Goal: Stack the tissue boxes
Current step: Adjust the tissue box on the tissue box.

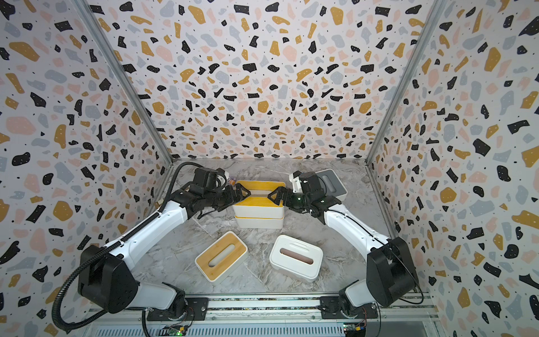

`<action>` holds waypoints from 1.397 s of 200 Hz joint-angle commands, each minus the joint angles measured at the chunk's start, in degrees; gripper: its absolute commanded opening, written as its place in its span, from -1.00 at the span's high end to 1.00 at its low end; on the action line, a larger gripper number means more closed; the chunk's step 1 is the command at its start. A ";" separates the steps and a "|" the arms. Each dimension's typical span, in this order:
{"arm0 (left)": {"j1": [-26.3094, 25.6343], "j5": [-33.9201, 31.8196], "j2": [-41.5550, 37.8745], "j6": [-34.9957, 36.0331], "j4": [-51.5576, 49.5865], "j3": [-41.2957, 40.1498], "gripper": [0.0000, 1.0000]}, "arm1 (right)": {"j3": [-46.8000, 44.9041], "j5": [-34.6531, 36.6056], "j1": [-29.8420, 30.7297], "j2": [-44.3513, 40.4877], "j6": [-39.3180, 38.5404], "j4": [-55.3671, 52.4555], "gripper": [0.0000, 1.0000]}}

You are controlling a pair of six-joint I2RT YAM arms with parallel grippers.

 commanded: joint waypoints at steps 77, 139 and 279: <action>-1.27 -2.46 -2.01 1.20 -2.54 1.23 -0.99 | 2.45 -1.05 1.52 -0.78 -0.01 0.36 -0.98; -1.26 -0.21 -0.45 0.67 -0.42 1.83 -0.99 | 1.46 0.03 1.57 -1.26 0.14 0.64 -0.98; -1.40 -0.78 0.33 1.56 -0.24 3.16 -0.99 | 1.02 -0.95 0.89 -0.92 0.59 1.52 -0.98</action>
